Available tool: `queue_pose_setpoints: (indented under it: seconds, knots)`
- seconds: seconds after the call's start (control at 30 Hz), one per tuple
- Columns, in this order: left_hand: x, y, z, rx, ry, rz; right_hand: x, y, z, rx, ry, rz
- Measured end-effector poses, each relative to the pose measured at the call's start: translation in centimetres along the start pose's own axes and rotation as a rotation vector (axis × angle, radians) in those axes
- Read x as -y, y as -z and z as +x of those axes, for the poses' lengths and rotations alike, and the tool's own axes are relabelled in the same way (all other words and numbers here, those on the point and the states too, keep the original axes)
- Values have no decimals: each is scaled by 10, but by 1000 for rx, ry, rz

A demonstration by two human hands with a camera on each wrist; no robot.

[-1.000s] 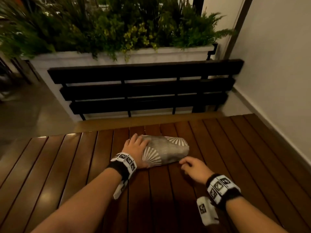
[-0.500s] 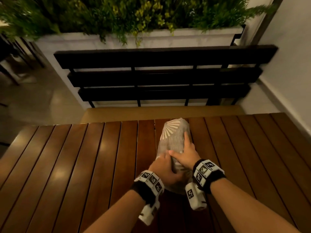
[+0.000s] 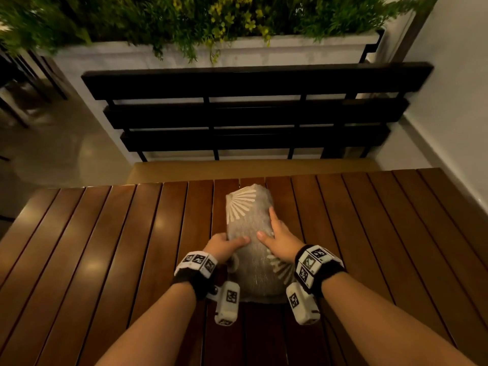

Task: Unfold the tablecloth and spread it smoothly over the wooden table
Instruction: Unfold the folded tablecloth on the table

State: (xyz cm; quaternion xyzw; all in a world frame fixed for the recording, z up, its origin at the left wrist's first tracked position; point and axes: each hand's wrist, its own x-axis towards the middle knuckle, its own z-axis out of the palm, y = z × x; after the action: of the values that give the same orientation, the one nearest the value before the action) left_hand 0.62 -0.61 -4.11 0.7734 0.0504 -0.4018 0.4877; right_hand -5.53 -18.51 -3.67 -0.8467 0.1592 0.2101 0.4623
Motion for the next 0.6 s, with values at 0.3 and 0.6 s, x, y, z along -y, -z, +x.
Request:
queue_pose_setpoints:
  seconds: [0.3, 0.6]
  knots:
    - [-58, -19, -38, -137, -366, 99, 36, 40, -26, -96, 64, 288]
    - [-42, -97, -35, 333, -520, 264, -35, 76, -34, -349, -235, 433]
